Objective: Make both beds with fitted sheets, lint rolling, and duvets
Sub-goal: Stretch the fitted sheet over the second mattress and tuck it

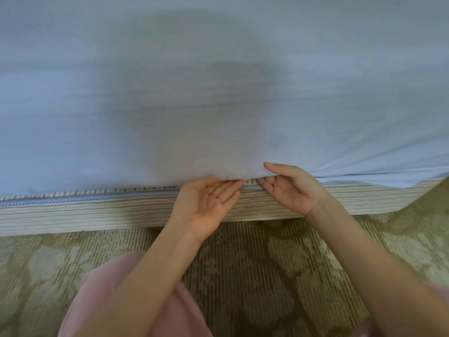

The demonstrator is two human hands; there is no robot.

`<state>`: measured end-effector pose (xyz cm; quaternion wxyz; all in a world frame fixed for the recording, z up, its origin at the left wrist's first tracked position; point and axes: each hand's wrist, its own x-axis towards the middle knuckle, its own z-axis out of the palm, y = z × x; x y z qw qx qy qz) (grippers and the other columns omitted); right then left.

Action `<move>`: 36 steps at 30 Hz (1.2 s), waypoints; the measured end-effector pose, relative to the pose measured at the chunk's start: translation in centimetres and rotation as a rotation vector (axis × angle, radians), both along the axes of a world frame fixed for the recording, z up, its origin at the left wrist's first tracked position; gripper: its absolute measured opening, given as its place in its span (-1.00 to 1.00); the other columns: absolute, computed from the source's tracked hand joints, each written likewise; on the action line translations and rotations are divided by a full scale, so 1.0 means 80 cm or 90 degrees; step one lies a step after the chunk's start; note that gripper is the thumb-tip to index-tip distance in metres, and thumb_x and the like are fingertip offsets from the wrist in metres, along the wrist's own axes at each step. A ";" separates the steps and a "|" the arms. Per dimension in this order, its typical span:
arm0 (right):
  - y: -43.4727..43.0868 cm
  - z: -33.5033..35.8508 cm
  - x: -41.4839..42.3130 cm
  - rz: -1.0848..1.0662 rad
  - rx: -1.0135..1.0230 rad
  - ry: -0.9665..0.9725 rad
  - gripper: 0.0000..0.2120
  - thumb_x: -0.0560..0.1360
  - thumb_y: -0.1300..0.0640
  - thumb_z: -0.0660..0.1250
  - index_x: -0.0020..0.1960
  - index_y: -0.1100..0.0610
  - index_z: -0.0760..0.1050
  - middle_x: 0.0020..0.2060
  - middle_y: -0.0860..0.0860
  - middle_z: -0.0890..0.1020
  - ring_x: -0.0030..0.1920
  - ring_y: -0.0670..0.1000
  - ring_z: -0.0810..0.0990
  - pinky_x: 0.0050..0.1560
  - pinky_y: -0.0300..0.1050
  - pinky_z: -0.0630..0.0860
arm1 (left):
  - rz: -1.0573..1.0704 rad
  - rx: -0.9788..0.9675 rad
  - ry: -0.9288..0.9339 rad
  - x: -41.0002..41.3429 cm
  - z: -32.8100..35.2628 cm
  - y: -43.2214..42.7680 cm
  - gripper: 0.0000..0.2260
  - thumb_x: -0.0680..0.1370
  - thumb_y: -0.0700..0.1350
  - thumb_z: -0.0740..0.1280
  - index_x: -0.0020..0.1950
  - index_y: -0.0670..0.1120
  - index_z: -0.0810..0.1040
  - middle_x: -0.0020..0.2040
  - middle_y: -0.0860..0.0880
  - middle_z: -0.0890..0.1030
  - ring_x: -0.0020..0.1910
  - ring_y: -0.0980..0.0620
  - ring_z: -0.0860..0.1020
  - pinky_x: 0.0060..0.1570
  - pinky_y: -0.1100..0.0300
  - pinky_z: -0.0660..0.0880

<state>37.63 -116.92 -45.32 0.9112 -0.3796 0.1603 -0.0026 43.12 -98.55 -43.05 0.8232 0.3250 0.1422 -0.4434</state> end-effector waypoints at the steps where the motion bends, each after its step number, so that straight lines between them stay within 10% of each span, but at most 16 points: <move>1: -0.002 0.001 -0.001 0.019 -0.004 0.023 -0.51 0.21 0.27 0.53 0.12 0.17 0.56 0.03 0.05 0.67 -0.01 -0.04 0.66 0.11 -0.20 0.55 | 0.001 -0.011 0.007 -0.002 -0.001 -0.005 -0.68 0.54 -0.31 0.15 0.27 -0.39 0.41 0.26 -0.34 0.49 0.28 -0.22 0.48 0.34 -0.04 0.33; 5: -0.024 0.015 -0.022 0.079 -0.073 0.170 -0.41 -0.04 0.19 0.68 -0.03 0.06 0.62 -0.02 -0.01 0.69 0.00 -0.10 0.67 0.14 0.00 0.51 | -0.034 -0.038 0.034 -0.014 -0.003 -0.027 -0.72 0.55 -0.33 0.15 0.23 -0.37 0.44 0.16 -0.32 0.55 0.20 -0.21 0.51 0.27 -0.04 0.36; 11: -0.045 0.048 -0.077 0.097 -0.473 0.473 -0.89 0.46 0.13 0.37 -0.04 0.11 0.58 -0.07 0.07 0.69 0.00 0.06 0.63 0.10 0.02 0.40 | -0.060 -0.018 0.093 -0.025 -0.003 -0.076 -0.85 0.58 -0.33 0.11 0.00 -0.30 0.47 0.14 -0.25 0.52 0.32 -0.18 0.45 0.32 0.02 0.33; 18: -0.121 0.054 -0.118 -0.058 -0.555 0.742 -0.90 0.58 0.10 0.21 0.05 0.11 0.41 -0.29 0.07 0.59 -0.63 -0.01 0.55 -0.29 -0.14 0.38 | -0.220 -0.052 0.059 -0.066 -0.002 -0.136 -0.83 0.57 -0.26 0.12 0.04 -0.27 0.46 0.07 -0.18 0.56 0.12 -0.10 0.54 0.25 0.10 0.35; 27: -0.229 0.065 -0.186 -0.258 -0.386 0.595 -0.83 0.60 0.12 0.21 0.12 0.18 0.30 -0.21 0.10 0.53 -0.19 0.07 0.57 -0.28 -0.05 0.39 | -0.254 0.104 -0.047 -0.098 -0.029 -0.200 -0.87 0.56 -0.20 0.22 -0.02 -0.18 0.55 0.04 -0.09 0.61 0.01 0.01 0.57 0.23 0.11 0.35; 33: -0.268 0.033 -0.183 -0.183 -0.404 0.499 -0.81 0.60 0.22 0.16 -0.18 0.13 0.37 -0.58 0.02 0.56 -0.66 -0.07 0.50 -0.35 -0.17 0.33 | -0.161 0.184 -0.054 -0.133 -0.002 -0.271 -0.86 0.59 -0.13 0.19 -0.08 -0.13 0.50 -0.08 -0.04 0.61 -0.13 0.08 0.56 -0.10 0.20 0.36; 36: -0.283 0.010 -0.190 -0.129 -0.560 0.433 -0.71 0.60 0.19 0.14 -0.29 0.11 0.42 -0.55 0.04 0.54 -0.55 0.00 0.46 -0.45 -0.22 0.24 | -0.099 0.258 -0.072 -0.152 -0.001 -0.302 -0.82 0.63 -0.12 0.16 -0.12 -0.07 0.49 -0.15 0.03 0.59 -0.14 0.12 0.55 -0.16 0.26 0.32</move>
